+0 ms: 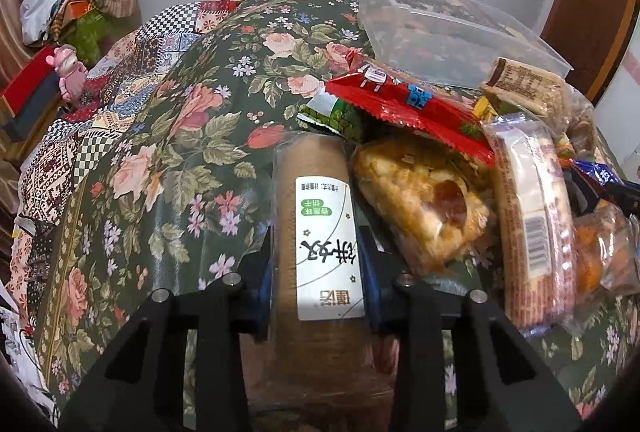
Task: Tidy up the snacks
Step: 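Grasp the cracker roll with the left tool while the right tool grasps the blue biscuit bag, then lower the cracker roll into the clear box with the left tool while the right drops the blue bag in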
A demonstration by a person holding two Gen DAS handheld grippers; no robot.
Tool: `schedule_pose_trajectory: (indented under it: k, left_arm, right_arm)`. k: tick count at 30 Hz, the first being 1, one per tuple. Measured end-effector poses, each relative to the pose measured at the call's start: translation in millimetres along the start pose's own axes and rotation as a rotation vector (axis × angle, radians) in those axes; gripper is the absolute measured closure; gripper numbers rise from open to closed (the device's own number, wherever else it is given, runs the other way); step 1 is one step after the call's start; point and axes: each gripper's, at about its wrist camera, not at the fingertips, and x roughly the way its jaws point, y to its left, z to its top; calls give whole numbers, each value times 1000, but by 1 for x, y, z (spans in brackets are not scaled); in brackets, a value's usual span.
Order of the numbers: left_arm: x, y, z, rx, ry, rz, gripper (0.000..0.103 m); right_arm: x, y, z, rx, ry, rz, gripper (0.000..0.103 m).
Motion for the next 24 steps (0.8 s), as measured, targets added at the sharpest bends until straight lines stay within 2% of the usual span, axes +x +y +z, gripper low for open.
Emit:
schedule_pose_trajectory:
  k: [4,7,8,14,16,17,18,21,24]
  left_arm:
    - [-10,2,-5,-4,-1,12,67]
    - [-22,3,-7,-13,-17,15,67]
    - [-26,4,-8,-15,-23,17,68]
    - [-50,5,-6,-16,-59,27,69]
    - [-57,4,-6,-14,-68,30,69]
    - [-59,4,-5,-13,-74,32,69]
    - [-62,3,-5,-12,-78,34,69]
    - [-72,2,-2,-9,-96,37,69]
    - [-81,0,3,-6,-122,37,69]
  right_arm:
    - [-12,-9,-5,32,-11,-27,28]
    - [-15,-14,-9,32,-17,-72,17]
    - [-14,-15,-10,33,-12,-69,15]
    - [2,-18,-8,51,20,25,16]
    - [4,-14,-9,48,18,50,32]
    - [4,-14,-9,49,23,75,45]
    - [3,-14,-9,56,28,95,54]
    - [-4,-9,-11,38,1,73,62]
    - [-15,-6,-12,18,-32,59,64]
